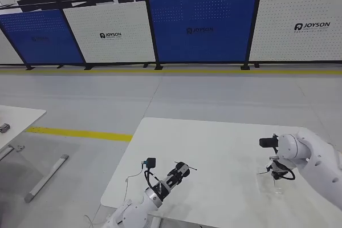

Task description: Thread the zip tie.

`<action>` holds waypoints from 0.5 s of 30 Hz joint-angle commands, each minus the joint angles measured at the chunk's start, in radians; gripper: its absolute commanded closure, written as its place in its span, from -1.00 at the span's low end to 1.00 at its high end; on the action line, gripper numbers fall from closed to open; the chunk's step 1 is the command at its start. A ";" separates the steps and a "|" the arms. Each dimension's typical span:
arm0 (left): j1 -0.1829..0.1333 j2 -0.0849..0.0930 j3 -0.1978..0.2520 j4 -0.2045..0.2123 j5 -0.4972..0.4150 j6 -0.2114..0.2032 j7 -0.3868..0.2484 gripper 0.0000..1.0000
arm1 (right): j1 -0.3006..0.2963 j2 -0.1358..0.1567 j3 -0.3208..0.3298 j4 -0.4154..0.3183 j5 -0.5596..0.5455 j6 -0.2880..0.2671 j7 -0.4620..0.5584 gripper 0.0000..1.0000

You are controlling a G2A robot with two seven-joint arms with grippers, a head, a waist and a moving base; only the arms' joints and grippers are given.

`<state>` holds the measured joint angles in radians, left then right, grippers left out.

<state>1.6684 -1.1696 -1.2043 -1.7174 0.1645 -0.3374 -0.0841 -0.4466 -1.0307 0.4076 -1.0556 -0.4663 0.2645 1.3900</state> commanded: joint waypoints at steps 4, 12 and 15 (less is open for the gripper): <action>0.000 0.000 0.000 0.000 0.000 0.000 0.000 1.00 | 0.015 -0.036 -0.024 0.068 0.012 -0.023 0.000 1.00; 0.000 0.000 0.000 0.000 0.000 0.000 0.000 1.00 | 0.047 -0.095 -0.067 0.170 0.025 -0.063 0.000 1.00; 0.000 0.000 0.000 0.000 0.000 0.000 0.000 1.00 | 0.055 -0.109 -0.082 0.194 0.025 -0.073 0.000 0.88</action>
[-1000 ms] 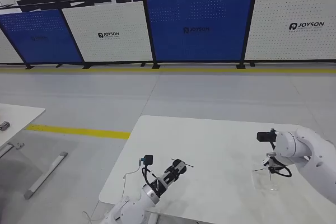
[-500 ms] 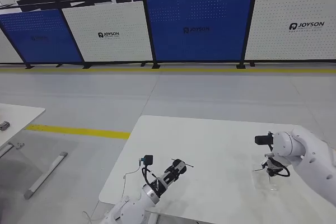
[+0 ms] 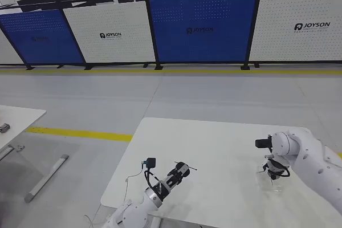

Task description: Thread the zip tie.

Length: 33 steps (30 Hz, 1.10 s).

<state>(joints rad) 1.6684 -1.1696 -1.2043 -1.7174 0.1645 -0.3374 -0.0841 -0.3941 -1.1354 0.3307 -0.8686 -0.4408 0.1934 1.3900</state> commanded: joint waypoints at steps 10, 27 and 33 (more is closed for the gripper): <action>0.000 0.000 0.000 0.000 0.000 0.000 0.000 1.00 | 0.019 -0.034 -0.044 0.050 0.010 -0.015 0.000 0.72; 0.000 0.000 0.000 0.000 0.000 0.000 0.000 1.00 | 0.027 -0.033 -0.069 0.044 0.014 -0.008 0.000 0.66; 0.000 0.000 0.000 0.000 0.000 0.000 0.000 1.00 | 0.030 -0.029 -0.074 0.051 0.025 -0.010 0.000 0.70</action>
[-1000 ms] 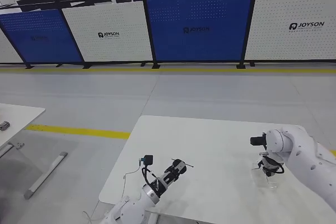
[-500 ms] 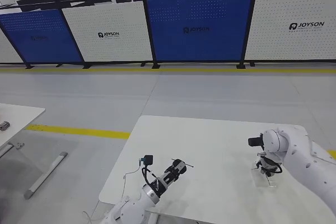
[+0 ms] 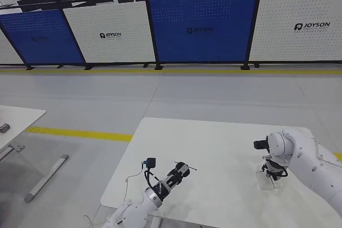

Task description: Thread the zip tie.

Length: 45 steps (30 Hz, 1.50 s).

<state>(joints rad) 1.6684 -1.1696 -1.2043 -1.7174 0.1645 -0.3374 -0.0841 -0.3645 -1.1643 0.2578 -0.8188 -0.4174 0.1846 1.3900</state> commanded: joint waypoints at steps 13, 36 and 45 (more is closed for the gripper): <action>0.000 0.000 0.000 0.000 0.000 0.000 0.000 1.00 | 0.017 -0.008 -0.038 0.017 0.028 -0.002 0.000 0.92; 0.000 0.000 0.000 0.000 0.000 0.000 0.000 1.00 | 0.038 -0.021 -0.078 0.039 0.047 -0.008 0.000 0.60; 0.000 0.000 0.000 0.000 0.000 0.000 0.000 1.00 | 0.030 0.000 -0.050 0.028 0.045 -0.078 -0.002 0.58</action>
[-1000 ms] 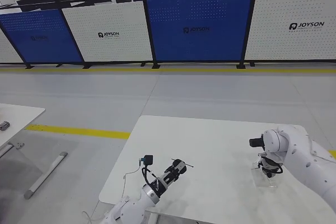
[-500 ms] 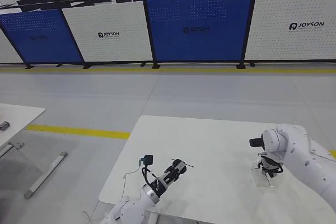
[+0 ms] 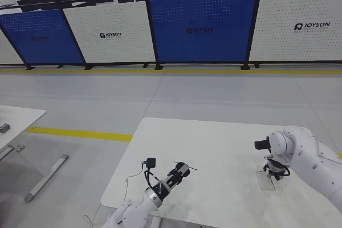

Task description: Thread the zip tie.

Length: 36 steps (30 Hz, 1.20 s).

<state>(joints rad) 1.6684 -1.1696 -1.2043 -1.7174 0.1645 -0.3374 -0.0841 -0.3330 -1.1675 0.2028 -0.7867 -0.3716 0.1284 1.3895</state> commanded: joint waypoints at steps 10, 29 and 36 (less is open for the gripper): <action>0.000 0.000 0.000 0.000 0.000 0.000 0.000 1.00 | -0.023 0.037 0.056 -0.032 -0.016 -0.139 -0.029 0.48; 0.000 0.000 0.000 0.000 0.000 0.000 0.000 1.00 | -0.050 0.064 0.100 -0.071 -0.033 -0.178 0.000 0.66; 0.000 0.000 0.000 0.000 0.000 0.000 0.000 1.00 | -0.031 0.048 0.061 -0.041 -0.009 -0.178 0.000 0.72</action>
<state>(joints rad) 1.6684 -1.1696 -1.2043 -1.7174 0.1645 -0.3374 -0.0841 -0.3667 -1.1171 0.2696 -0.8323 -0.3836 -0.0495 1.3900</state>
